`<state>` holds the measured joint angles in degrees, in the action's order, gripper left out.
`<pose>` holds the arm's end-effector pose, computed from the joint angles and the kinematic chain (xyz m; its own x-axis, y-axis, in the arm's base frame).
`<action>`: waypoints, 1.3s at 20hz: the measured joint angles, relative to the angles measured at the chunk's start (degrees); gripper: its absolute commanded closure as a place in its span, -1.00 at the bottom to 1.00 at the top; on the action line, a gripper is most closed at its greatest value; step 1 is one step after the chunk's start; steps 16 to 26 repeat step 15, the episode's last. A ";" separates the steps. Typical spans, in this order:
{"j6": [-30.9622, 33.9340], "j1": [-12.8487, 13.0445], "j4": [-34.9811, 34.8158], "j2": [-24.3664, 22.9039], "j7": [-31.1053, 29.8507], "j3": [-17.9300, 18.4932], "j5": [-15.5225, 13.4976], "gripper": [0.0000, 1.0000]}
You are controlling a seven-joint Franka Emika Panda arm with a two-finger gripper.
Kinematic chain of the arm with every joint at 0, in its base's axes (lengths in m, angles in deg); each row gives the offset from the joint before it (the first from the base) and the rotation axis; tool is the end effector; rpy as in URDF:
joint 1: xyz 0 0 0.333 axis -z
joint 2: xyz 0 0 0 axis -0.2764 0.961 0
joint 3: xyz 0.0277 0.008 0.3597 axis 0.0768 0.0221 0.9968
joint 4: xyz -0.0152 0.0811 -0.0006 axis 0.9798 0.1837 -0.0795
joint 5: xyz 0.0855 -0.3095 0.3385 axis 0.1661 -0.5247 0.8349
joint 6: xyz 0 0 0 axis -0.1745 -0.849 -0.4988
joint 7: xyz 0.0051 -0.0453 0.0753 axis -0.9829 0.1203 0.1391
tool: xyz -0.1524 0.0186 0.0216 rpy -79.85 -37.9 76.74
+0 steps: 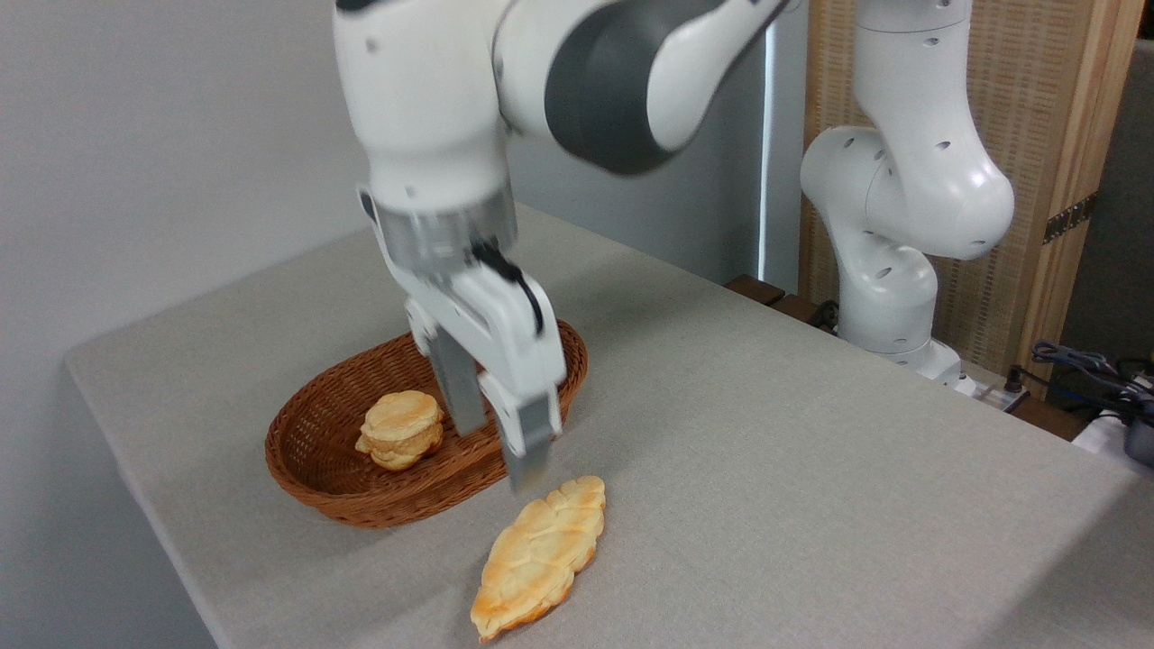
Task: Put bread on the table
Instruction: 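Lower the roll onto the table and open the gripper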
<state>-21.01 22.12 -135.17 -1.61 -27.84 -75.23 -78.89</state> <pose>0.6544 0.0236 0.4992 0.6507 -0.7561 0.0703 -0.7593 -0.6489 0.0495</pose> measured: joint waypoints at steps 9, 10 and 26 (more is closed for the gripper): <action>-3.10 0.58 2.83 -1.48 -2.37 -4.51 -0.09 -1.00; -3.71 0.57 2.82 -1.37 -5.31 -5.06 0.21 -1.00; -4.64 0.62 2.82 -0.47 -18.46 -7.99 6.40 -1.00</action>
